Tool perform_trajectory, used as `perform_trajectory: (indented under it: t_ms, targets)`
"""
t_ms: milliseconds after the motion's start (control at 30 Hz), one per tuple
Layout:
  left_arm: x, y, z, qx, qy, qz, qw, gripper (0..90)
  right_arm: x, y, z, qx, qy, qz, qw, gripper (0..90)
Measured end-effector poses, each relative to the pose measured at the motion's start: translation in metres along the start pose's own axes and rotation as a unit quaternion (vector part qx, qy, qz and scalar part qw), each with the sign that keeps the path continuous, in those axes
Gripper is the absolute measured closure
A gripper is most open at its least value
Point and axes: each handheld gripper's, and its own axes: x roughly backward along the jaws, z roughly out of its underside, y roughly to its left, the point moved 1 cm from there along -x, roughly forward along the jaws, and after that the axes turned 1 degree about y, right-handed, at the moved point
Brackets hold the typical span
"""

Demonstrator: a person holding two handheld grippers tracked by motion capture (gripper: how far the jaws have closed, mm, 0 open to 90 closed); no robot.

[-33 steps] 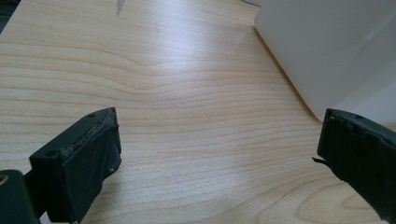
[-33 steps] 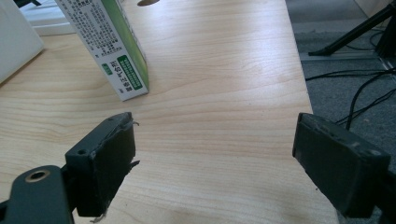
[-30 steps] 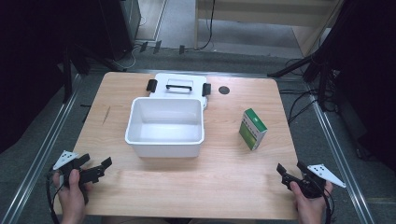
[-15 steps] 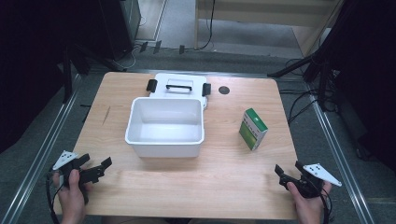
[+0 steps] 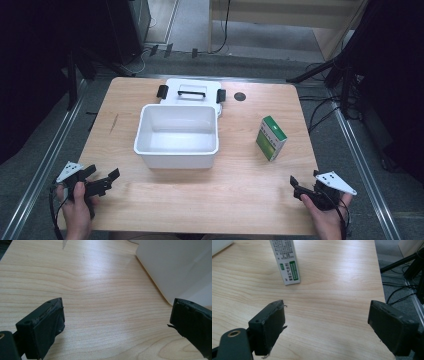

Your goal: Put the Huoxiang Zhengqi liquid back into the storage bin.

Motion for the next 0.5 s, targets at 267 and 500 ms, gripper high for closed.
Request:
perform_trajectory:
  t_ms: [267, 500]
  targets:
    - [0.0, 0.0, 0.0, 0.0, -0.001, 0.0, 1.0, 0.6, -0.009, 0.016, -0.015, 0.032, 0.035, 0.0, 0.9989, 14.6]
    - [0.0, 0.0, 0.0, 0.0, -0.001, -0.002, 1.0, 0.6, -0.015, 0.023, -0.026, 0.053, 0.076, -0.008, 0.9957, 14.5]
